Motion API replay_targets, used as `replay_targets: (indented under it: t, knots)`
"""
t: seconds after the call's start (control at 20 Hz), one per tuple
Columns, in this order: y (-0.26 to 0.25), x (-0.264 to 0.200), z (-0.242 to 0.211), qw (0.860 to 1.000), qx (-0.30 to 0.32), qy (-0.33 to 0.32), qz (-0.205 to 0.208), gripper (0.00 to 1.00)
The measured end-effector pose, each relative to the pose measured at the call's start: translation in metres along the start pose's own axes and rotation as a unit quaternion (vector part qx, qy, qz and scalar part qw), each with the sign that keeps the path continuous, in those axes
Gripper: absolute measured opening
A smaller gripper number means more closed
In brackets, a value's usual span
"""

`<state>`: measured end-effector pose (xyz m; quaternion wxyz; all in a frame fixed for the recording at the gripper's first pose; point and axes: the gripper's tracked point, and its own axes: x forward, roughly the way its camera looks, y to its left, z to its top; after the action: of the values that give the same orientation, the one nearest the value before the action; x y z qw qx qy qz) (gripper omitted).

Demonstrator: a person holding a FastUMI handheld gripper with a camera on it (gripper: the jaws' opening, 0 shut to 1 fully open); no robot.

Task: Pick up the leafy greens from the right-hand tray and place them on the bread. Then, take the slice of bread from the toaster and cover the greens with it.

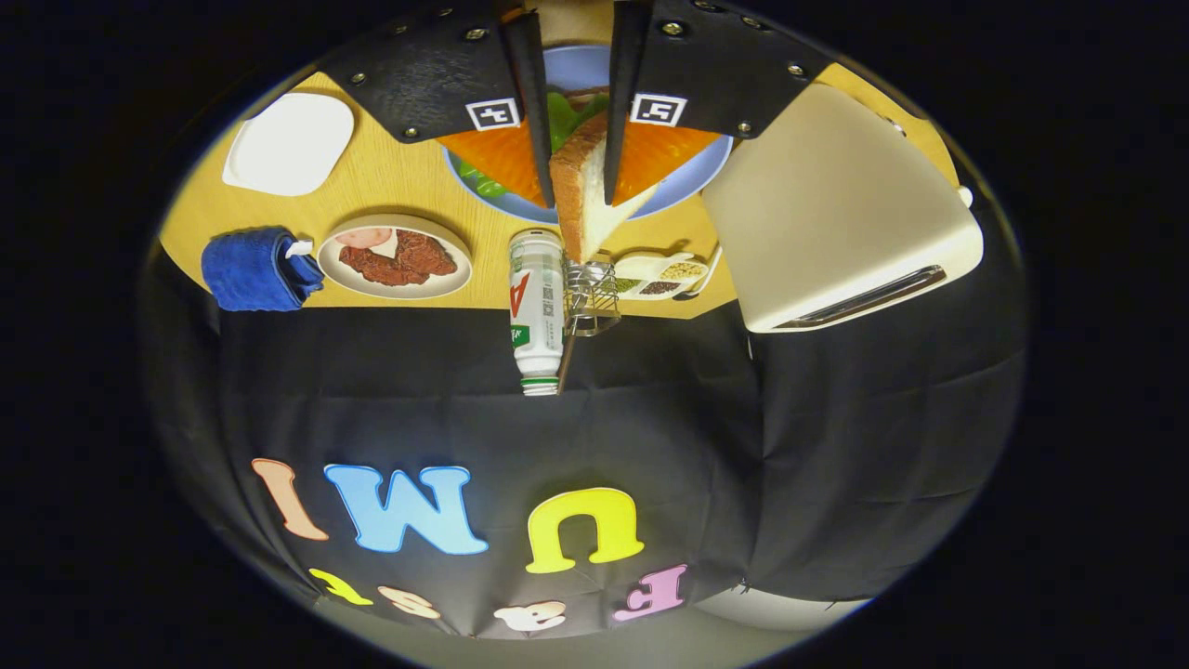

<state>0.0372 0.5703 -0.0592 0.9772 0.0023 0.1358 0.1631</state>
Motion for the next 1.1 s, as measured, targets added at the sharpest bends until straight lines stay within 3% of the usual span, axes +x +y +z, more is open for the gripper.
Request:
replay_targets:
  t: [0.15, 0.3, 0.45, 0.75, 1.1]
  knots:
    - [0.002, 0.0, 0.002, 1.0, 0.012, -0.001, 0.012, 0.29]
    - [-0.011, -0.001, 0.006, 1.0, 0.021, -0.005, -0.001, 0.36]
    - [-0.018, -0.003, 0.01, 0.999, 0.031, -0.012, -0.008, 0.36]
    - [-0.02, -0.018, 0.013, 1.0, 0.008, -0.016, 0.002, 0.36]
    - [-0.055, -0.068, 0.026, 0.998, -0.027, -0.052, -0.011, 0.36]
